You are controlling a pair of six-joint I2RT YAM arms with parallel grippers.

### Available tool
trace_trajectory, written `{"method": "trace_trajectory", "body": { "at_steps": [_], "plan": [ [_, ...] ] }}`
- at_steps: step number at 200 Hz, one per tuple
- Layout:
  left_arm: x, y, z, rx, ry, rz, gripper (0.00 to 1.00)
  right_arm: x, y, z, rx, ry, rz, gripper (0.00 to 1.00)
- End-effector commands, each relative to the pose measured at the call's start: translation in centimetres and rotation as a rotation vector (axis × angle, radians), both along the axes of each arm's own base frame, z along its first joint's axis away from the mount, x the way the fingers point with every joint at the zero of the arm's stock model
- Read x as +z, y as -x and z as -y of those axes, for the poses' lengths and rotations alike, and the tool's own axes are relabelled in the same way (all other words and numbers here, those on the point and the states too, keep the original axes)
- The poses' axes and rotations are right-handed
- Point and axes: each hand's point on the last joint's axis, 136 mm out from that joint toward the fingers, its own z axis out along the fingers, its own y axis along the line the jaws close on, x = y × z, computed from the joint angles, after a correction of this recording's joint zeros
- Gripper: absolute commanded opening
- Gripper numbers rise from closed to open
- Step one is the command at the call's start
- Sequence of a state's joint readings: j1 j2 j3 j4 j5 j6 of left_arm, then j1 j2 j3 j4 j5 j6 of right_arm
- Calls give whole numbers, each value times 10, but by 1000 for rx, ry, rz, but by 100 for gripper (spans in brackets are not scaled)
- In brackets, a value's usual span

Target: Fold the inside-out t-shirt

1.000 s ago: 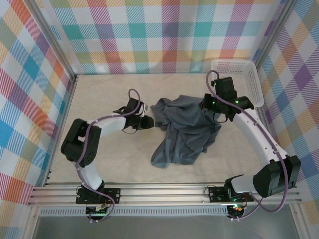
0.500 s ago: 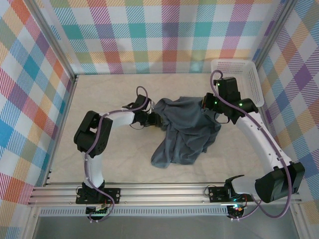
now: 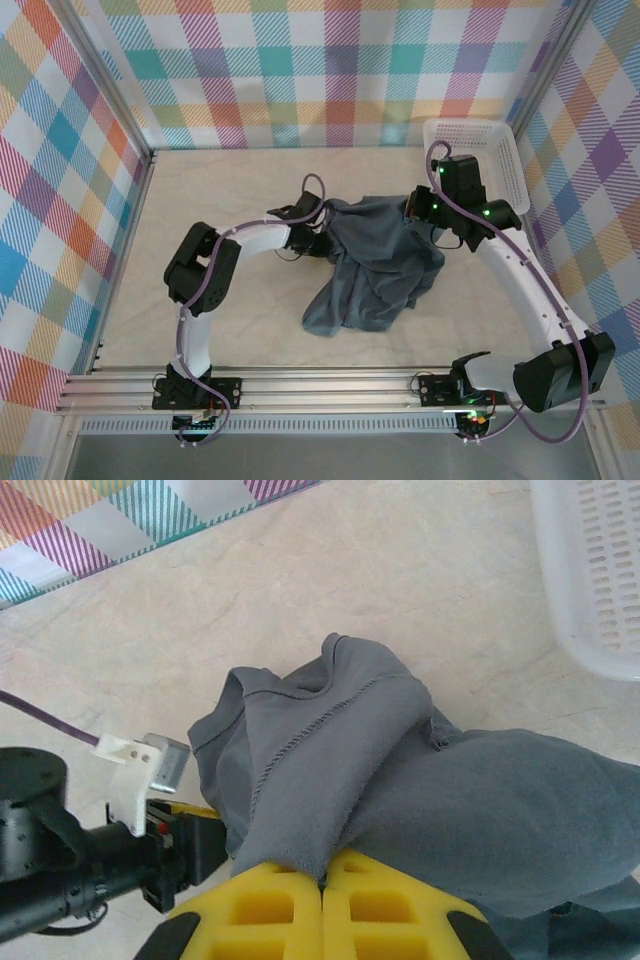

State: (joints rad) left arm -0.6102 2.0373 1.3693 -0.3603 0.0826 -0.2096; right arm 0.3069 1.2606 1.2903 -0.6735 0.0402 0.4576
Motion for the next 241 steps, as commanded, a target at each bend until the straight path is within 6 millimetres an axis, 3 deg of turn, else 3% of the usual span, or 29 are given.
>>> {"method": "trace_trajectory", "body": {
  "at_steps": [1, 5, 20, 36, 55, 78, 91, 106, 118, 139, 163, 188, 215, 229, 241],
  "plan": [
    [-29, 20, -33, -48, -228, -49, 6, 30, -3, 2, -19, -36, 85, 0],
    [-27, 19, -34, -43, -234, -43, 0, 32, -3, 3, -24, -34, 89, 0],
    [-11, 10, -39, -14, -217, -7, 0, 43, -4, 7, -37, -24, 112, 0],
    [39, -10, -49, 46, -128, 68, 0, 68, -5, 17, -73, -11, 168, 0],
    [139, -36, -75, 144, 18, 227, 0, 120, -5, 38, -138, -32, 279, 0],
    [284, -51, -136, 284, 120, 510, 0, 204, 7, 78, -267, -7, 500, 0],
    [361, -43, -173, 357, 135, 675, 0, 248, 21, 100, -347, 14, 629, 0],
    [435, -23, -208, 426, 129, 841, 0, 289, 39, 116, -412, 23, 757, 0],
    [483, -1, -226, 453, 109, 967, 0, 314, 54, 121, -429, 20, 842, 0],
    [552, 41, -242, 463, 120, 1165, 0, 349, 79, 124, -428, -9, 994, 0],
    [615, 89, -248, 438, 183, 1336, 0, 385, 117, 121, -389, -38, 1175, 0],
    [664, 138, -245, 384, 297, 1488, 0, 422, 166, 101, -232, -89, 1378, 0],
    [689, 172, -250, 383, 368, 1573, 0, 442, 200, 89, -137, -115, 1473, 0],
    [692, 175, -252, 389, 371, 1582, 0, 446, 204, 84, -96, -118, 1483, 0],
    [688, 167, -253, 409, 354, 1565, 0, 445, 197, 81, -83, -111, 1465, 0]
  ]
}}
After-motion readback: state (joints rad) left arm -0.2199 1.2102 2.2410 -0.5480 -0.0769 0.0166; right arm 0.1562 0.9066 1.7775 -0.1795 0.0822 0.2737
